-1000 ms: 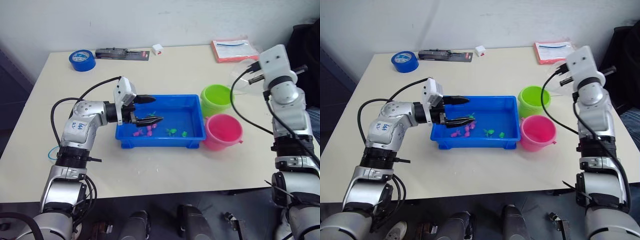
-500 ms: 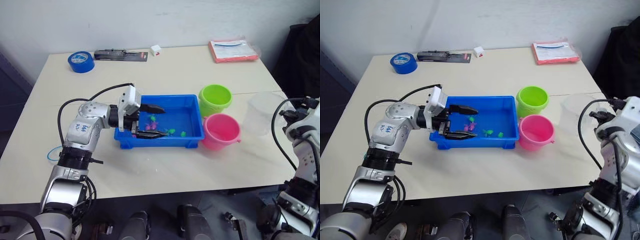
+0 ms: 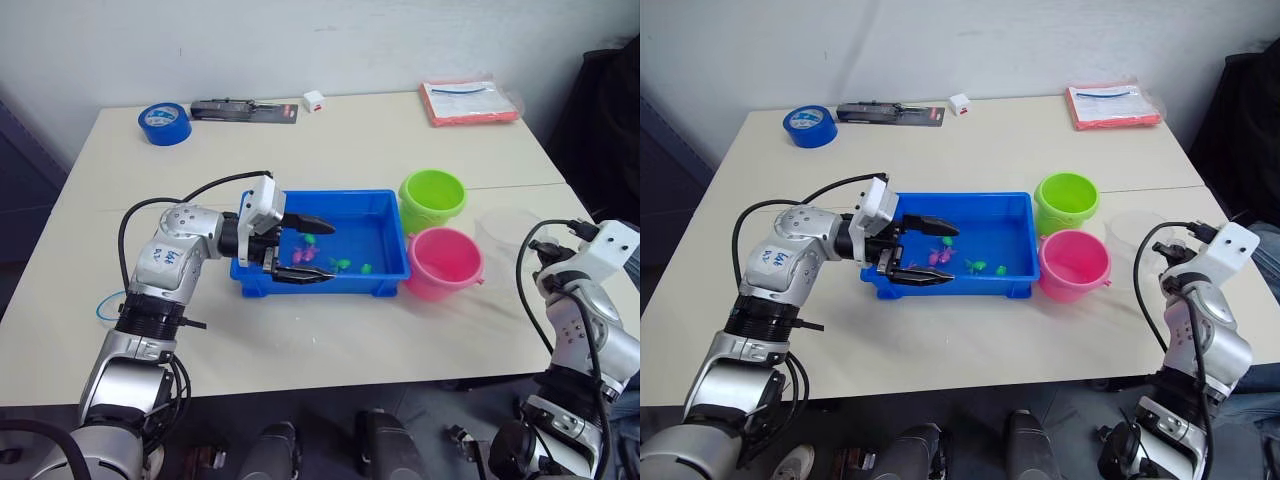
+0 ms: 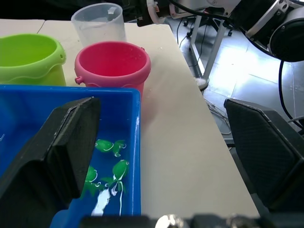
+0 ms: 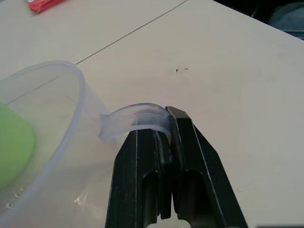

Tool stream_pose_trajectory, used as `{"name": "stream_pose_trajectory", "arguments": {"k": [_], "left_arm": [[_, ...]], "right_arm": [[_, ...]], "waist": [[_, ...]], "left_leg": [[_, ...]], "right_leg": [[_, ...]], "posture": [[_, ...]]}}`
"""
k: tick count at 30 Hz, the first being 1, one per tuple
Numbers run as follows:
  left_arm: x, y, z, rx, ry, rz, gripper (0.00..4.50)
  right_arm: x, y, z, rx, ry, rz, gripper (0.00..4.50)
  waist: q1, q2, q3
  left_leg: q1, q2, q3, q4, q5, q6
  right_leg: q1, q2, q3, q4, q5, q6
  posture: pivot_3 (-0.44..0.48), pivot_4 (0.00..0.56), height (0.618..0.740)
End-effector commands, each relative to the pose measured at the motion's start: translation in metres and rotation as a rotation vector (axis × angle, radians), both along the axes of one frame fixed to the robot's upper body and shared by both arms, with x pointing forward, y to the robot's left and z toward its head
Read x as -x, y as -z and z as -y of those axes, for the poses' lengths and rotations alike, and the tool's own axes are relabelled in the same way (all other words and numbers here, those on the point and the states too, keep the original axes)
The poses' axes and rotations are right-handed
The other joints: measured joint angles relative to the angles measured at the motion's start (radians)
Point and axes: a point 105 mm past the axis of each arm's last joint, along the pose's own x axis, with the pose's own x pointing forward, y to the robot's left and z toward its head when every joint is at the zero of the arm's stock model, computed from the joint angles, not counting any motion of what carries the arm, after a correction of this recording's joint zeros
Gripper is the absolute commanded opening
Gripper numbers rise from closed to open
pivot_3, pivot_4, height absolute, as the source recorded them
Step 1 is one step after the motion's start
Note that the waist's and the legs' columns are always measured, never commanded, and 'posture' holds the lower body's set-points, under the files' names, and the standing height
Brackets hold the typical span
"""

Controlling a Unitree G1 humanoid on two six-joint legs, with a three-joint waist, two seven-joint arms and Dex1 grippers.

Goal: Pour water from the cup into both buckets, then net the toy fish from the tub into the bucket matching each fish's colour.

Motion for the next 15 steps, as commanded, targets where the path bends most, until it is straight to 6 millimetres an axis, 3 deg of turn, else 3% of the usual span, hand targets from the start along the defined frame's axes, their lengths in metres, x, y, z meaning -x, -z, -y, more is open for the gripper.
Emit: {"name": "stream_pose_trajectory", "arguments": {"k": [1,7,8,15], "left_arm": [[0.003,-0.011,-0.002,-0.003,-0.005,0.051,4.50],[0.004,-0.010,-0.003,-0.008,-0.009,0.046,4.50],[0.004,-0.010,-0.003,-0.008,-0.009,0.044,4.50],[0.003,-0.006,-0.004,-0.012,-0.007,0.032,4.50]], "right_arm": [[0.001,0.004,0.008,0.079,0.042,-0.025,1.22],[0.019,0.013,0.008,0.109,0.008,-0.080,3.76],[0.026,0.014,0.009,0.116,-0.002,-0.092,3.99],[0.053,0.013,-0.005,0.140,-0.131,-0.143,3.99]], "waist": [[0.000,0.000,0.000],[0.002,0.000,0.000],[0.002,0.000,0.000],[0.003,0.000,0.000]], "left_leg": [[0.000,0.000,0.000,0.000,0.000,0.000],[0.000,0.000,-0.001,0.000,0.000,0.000],[0.000,0.000,-0.001,0.000,0.000,0.000],[0.000,0.000,0.000,0.000,0.000,0.000]], "right_leg": [[0.000,0.000,0.000,0.000,0.000,0.000],[0.000,0.000,0.000,0.000,0.000,0.000],[0.000,0.000,0.000,0.000,0.000,0.000],[0.001,0.000,0.002,0.000,0.000,0.000]], "posture": [[0.000,0.150,0.737],[0.000,0.150,0.737],[0.000,0.150,0.737],[0.000,0.150,0.737]]}}
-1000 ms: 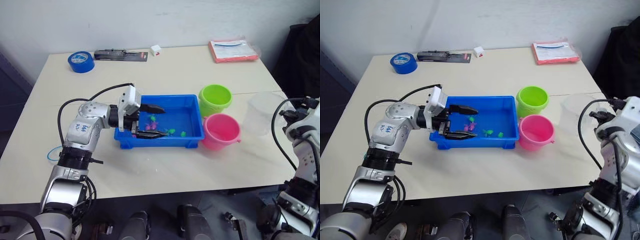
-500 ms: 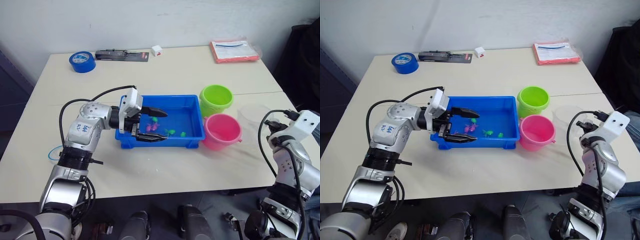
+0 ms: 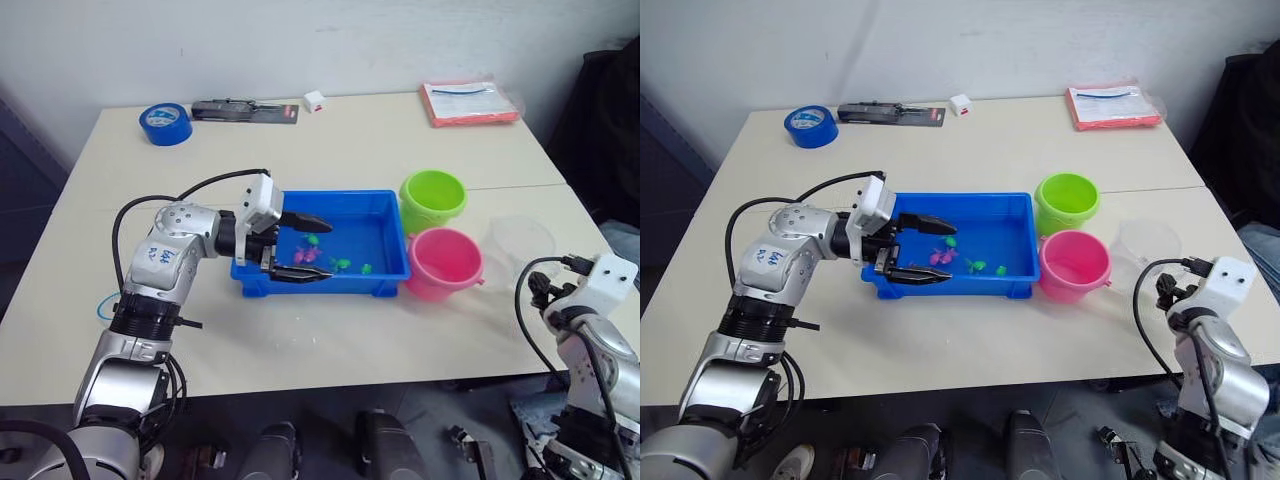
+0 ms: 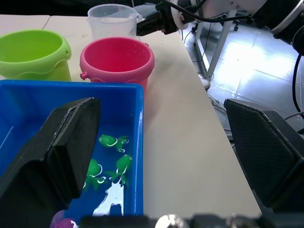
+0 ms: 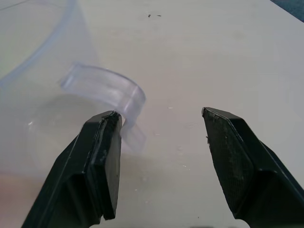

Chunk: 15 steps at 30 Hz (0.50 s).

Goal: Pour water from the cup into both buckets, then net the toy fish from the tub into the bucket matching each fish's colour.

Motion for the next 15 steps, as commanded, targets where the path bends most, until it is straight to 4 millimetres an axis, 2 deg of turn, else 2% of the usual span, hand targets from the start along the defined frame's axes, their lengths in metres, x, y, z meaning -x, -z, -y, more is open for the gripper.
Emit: {"name": "stream_pose_trajectory", "arguments": {"k": [1,8,10,12,15], "left_arm": [[0.003,-0.003,-0.001,0.006,0.013,0.021,4.50],[-0.001,-0.001,-0.003,0.028,-0.015,0.005,4.50],[-0.009,-0.001,-0.013,0.041,-0.106,-0.001,4.50],[-0.015,-0.002,-0.021,0.058,-0.171,-0.004,4.50],[-0.027,-0.005,-0.040,0.097,-0.309,-0.031,4.50]], "right_arm": [[0.022,-0.022,-0.012,0.040,-0.135,0.012,3.99],[0.060,-0.033,-0.037,0.094,-0.438,-0.088,3.99],[0.070,-0.057,-0.042,0.146,-0.576,-0.063,4.50],[0.073,-0.074,-0.053,0.177,-0.688,-0.031,4.50],[0.077,-0.097,-0.088,0.211,-0.943,0.030,4.50]], "waist": [[0.000,0.000,0.000],[0.030,0.000,0.000],[0.032,0.000,0.000],[0.033,-0.001,0.001],[0.029,-0.005,0.000]], "left_leg": [[0.000,0.000,0.000,0.000,0.000,0.000],[0.000,0.000,0.001,0.001,0.000,0.001],[0.000,0.000,0.000,0.001,0.000,0.001],[0.000,-0.001,0.002,0.001,0.000,0.002],[0.000,0.002,0.001,0.001,0.000,0.002]], "right_leg": [[0.000,0.000,0.000,0.000,0.000,0.000],[0.002,0.000,0.001,-0.002,0.000,0.000],[0.002,0.000,0.001,-0.003,0.000,0.000],[0.002,0.001,0.002,-0.004,0.000,0.000],[0.003,0.002,0.001,-0.006,0.000,0.000]], "posture": [[0.000,0.150,0.737],[0.000,0.150,0.737],[0.000,0.150,0.737],[0.000,0.150,0.737],[0.000,0.150,0.737]]}}
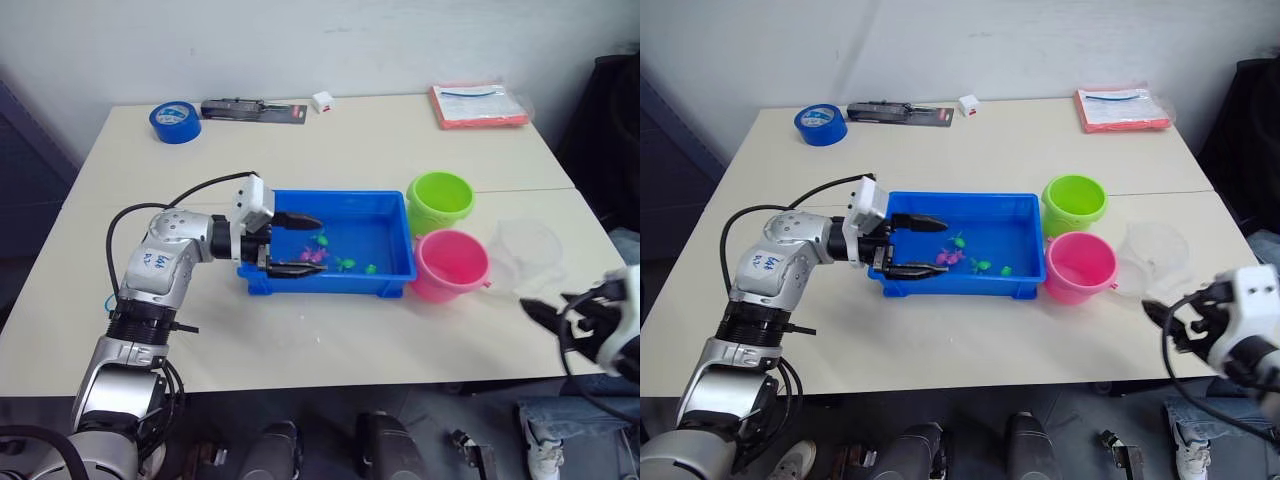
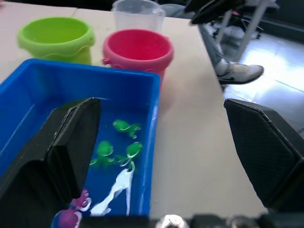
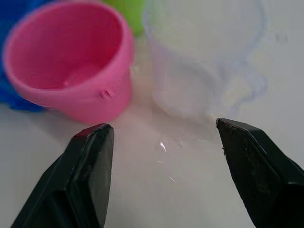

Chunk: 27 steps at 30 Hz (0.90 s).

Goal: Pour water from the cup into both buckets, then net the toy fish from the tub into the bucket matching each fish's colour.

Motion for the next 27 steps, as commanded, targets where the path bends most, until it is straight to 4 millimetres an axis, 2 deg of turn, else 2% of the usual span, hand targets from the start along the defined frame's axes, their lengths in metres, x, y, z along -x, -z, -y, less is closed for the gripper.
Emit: {"name": "stream_pose_trajectory", "arguments": {"k": [1,4,7,11,14,18,21,27], "left_arm": [[-0.014,-0.011,-0.029,0.058,-0.183,-0.009,4.50],[-0.025,-0.012,-0.051,0.062,-0.331,-0.024,4.50],[-0.037,-0.007,-0.097,0.047,-0.574,-0.065,4.50],[-0.038,0.021,-0.163,-0.103,-0.850,-0.106,4.50],[-0.030,0.043,-0.200,-0.145,-0.973,-0.153,4.50],[-0.023,0.065,-0.219,-0.189,-1.013,-0.196,4.50],[-0.025,0.079,-0.229,-0.213,-1.041,-0.227,4.50],[-0.037,0.086,-0.238,-0.227,-1.089,-0.228,4.50]], "right_arm": [[0.005,-0.032,-0.048,0.012,-0.320,0.110,4.50],[-0.001,-0.044,-0.071,0.053,-0.432,0.197,4.50],[-0.003,-0.036,-0.111,0.047,-0.645,0.192,4.50],[-0.008,-0.024,-0.145,0.060,-0.789,0.217,4.50],[-0.010,-0.016,-0.161,0.090,-0.863,0.254,4.50],[-0.008,-0.008,-0.168,0.108,-0.922,0.265,4.50],[-0.011,-0.004,-0.171,0.136,-0.957,0.291,4.50],[-0.011,-0.002,-0.173,0.147,-0.981,0.319,4.50]], "waist": [[-0.005,-0.001,0.000],[-0.005,-0.002,0.001],[-0.005,-0.002,0.001],[-0.007,-0.003,0.001],[-0.006,-0.003,0.001],[0.020,-0.007,0.001],[0.021,-0.010,0.000],[0.017,-0.012,0.000]], "left_leg": [[0.000,0.000,0.000,0.000,0.000,0.000],[0.000,0.001,-0.002,-0.001,0.000,-0.001],[0.000,0.000,-0.002,0.000,0.000,-0.001],[0.000,0.000,-0.002,-0.001,0.000,-0.002],[0.000,0.000,-0.003,-0.001,0.000,-0.002],[-0.001,-0.002,-0.004,0.001,0.000,-0.002],[-0.001,-0.003,-0.005,0.002,0.000,-0.002],[-0.001,-0.003,-0.004,0.001,0.000,-0.002]], "right_leg": [[0.000,0.000,0.000,0.000,0.000,0.000],[0.000,0.000,0.000,0.000,0.000,0.000],[0.000,-0.001,0.000,0.000,0.000,0.000],[-0.002,-0.001,0.000,-0.001,0.000,0.000],[-0.002,-0.001,-0.001,-0.001,0.000,0.000],[-0.001,-0.003,-0.003,-0.001,0.000,0.000],[0.000,-0.003,-0.004,-0.003,0.000,0.000],[-0.001,-0.003,-0.009,-0.001,0.000,0.000]], "posture": [[0.000,0.150,0.737],[0.000,0.150,0.737],[0.000,0.150,0.737],[0.000,0.150,0.737],[0.000,0.150,0.737],[0.000,0.150,0.737],[0.000,0.150,0.737],[0.000,0.150,0.737]]}}
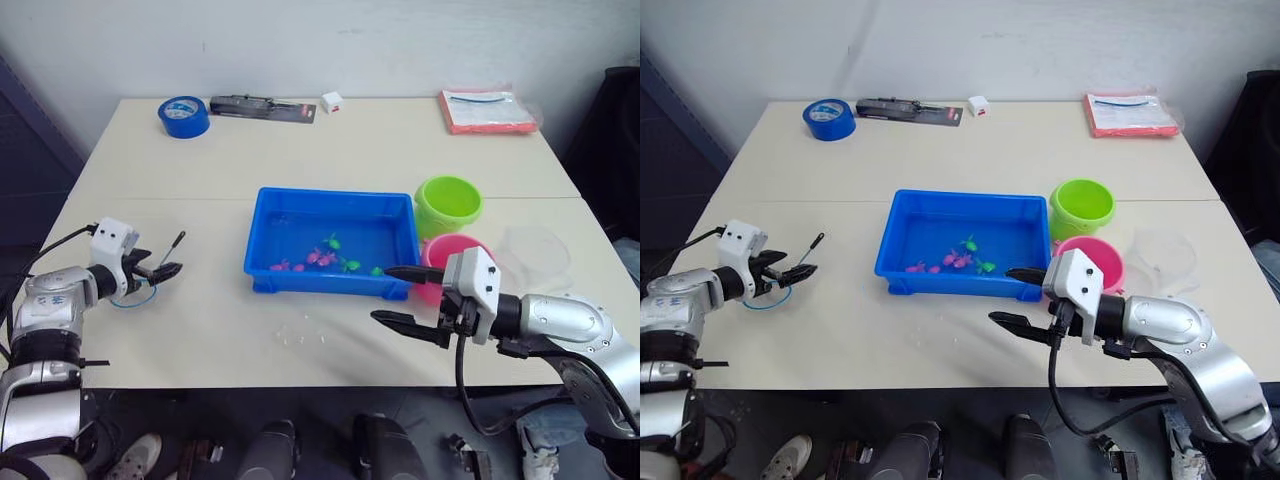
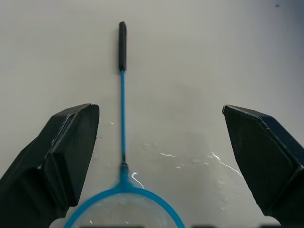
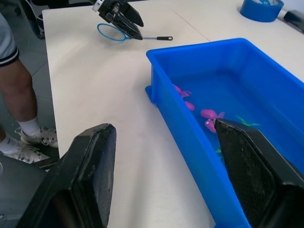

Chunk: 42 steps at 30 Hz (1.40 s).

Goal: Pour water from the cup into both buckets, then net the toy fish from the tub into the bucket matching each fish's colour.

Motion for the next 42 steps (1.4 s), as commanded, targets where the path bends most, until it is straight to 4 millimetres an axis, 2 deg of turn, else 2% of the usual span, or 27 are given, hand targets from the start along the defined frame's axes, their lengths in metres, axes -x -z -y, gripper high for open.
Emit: {"name": "stream_pose_trajectory", "arguments": {"k": [1,5,13,16,17,18,25,28,30,32,35,37,38,40,42], "left_arm": [[-0.008,-0.005,-0.005,-0.032,-0.016,0.031,4.50],[-0.010,0.009,-0.001,-0.056,-0.010,-0.019,4.50],[0.002,0.038,-0.004,-0.068,-0.026,-0.137,4.50],[0.007,0.045,-0.006,-0.060,-0.035,-0.155,3.71],[0.007,0.046,-0.006,-0.058,-0.036,-0.158,3.33],[0.008,0.046,-0.006,-0.056,-0.036,-0.160,2.76],[0.012,0.049,-0.008,-0.058,-0.026,-0.170,0.03],[0.012,0.048,-0.009,-0.061,-0.030,-0.161,0.03],[0.008,0.034,-0.016,-0.071,-0.049,-0.102,0.03],[-0.001,-0.005,-0.027,-0.073,-0.068,0.025,0.03],[-0.010,-0.058,-0.025,-0.057,-0.008,0.177,0.03],[-0.013,-0.093,-0.010,-0.042,0.097,0.258,0.03],[-0.013,-0.103,-0.003,-0.039,0.139,0.279,0.03],[-0.014,-0.132,0.032,-0.050,0.313,0.328,0.03],[-0.011,-0.148,0.065,-0.068,0.452,0.350,0.03]], "right_arm": [[0.005,-0.007,-0.004,-0.011,-0.033,0.051,4.50],[0.005,-0.005,-0.006,-0.011,-0.033,0.059,4.50],[0.000,-0.006,-0.005,-0.030,-0.004,0.096,4.50],[0.000,-0.008,-0.006,-0.039,-0.005,0.101,4.50],[0.000,-0.009,-0.006,-0.040,-0.004,0.103,4.50],[0.000,-0.009,-0.006,-0.041,-0.003,0.104,4.50],[-0.002,-0.009,-0.006,-0.041,-0.004,0.105,4.50],[-0.004,-0.009,-0.007,-0.044,-0.005,0.108,4.50],[-0.004,-0.011,-0.008,-0.053,-0.007,0.110,4.50],[-0.004,-0.012,-0.008,-0.056,-0.010,0.112,4.50],[-0.004,-0.013,-0.008,-0.055,-0.015,0.116,4.50],[-0.005,-0.014,-0.008,-0.059,-0.015,0.119,4.50],[-0.006,-0.015,-0.008,-0.062,-0.014,0.119,4.50],[-0.009,-0.018,-0.007,-0.070,-0.013,0.119,4.50],[-0.013,-0.020,-0.005,-0.076,-0.004,0.116,4.50]], "waist": [[-0.001,0.000,0.000],[-0.001,0.000,0.000],[-0.003,-0.001,0.000],[-0.003,-0.001,0.000],[-0.003,0.000,0.000],[-0.003,-0.001,0.000],[-0.003,0.000,0.000],[-0.003,0.000,0.000],[-0.003,0.000,0.000],[-0.006,-0.001,0.000],[-0.010,-0.004,0.001],[-0.008,-0.005,0.001],[-0.002,-0.005,0.001],[0.002,-0.005,0.001],[0.000,-0.005,0.001]], "left_leg": [[0.000,0.000,0.000,0.000,0.000,0.000],[0.000,0.000,0.001,0.000,0.000,0.000],[0.000,0.000,0.002,0.000,0.000,0.000],[0.001,0.000,0.002,0.000,0.000,0.000],[0.001,0.000,0.002,0.000,0.000,0.000],[0.001,0.000,0.002,0.000,0.000,0.000],[0.001,0.000,0.002,0.000,0.000,0.000],[0.001,0.000,0.002,0.000,0.000,0.000],[0.001,0.000,0.002,0.000,0.000,0.000],[0.001,0.000,0.002,0.000,0.000,0.000],[0.000,0.002,0.002,0.000,0.000,-0.001],[0.000,0.002,0.001,0.000,0.000,-0.001],[-0.001,0.002,0.001,0.000,0.000,-0.001],[-0.001,0.000,0.000,0.001,0.000,0.000],[-0.001,-0.001,-0.001,0.001,0.000,0.000]], "right_leg": [[0.000,0.000,-0.001,0.000,0.000,0.000],[0.000,0.000,-0.003,0.000,0.000,0.000],[-0.001,0.000,-0.003,0.002,0.000,0.000],[-0.001,0.000,-0.003,0.002,0.000,0.000],[-0.001,0.000,-0.003,0.002,0.000,0.000],[-0.001,0.000,-0.003,0.002,0.000,0.000],[-0.001,0.000,-0.003,0.002,0.000,0.000],[-0.001,0.000,-0.003,0.002,0.000,0.000],[-0.001,0.000,-0.003,0.002,0.000,0.000],[-0.001,0.000,-0.003,0.002,0.000,0.000],[-0.002,0.000,-0.003,0.002,0.000,0.000],[-0.002,0.000,-0.003,0.002,0.000,0.000],[-0.002,0.000,-0.003,0.002,0.000,0.000],[0.000,-0.002,-0.003,0.001,0.000,0.000],[0.001,-0.003,-0.001,0.000,0.000,0.000]], "posture": [[0.000,0.150,0.737],[0.000,0.150,0.737],[0.000,0.150,0.737],[0.000,0.150,0.737],[0.000,0.150,0.737],[0.000,0.150,0.737],[0.000,0.150,0.737],[0.000,0.150,0.737],[0.000,0.150,0.737],[0.000,0.150,0.737],[0.000,0.150,0.737],[0.000,0.150,0.737],[0.000,0.150,0.737],[0.000,0.150,0.737],[0.000,0.150,0.737]]}}
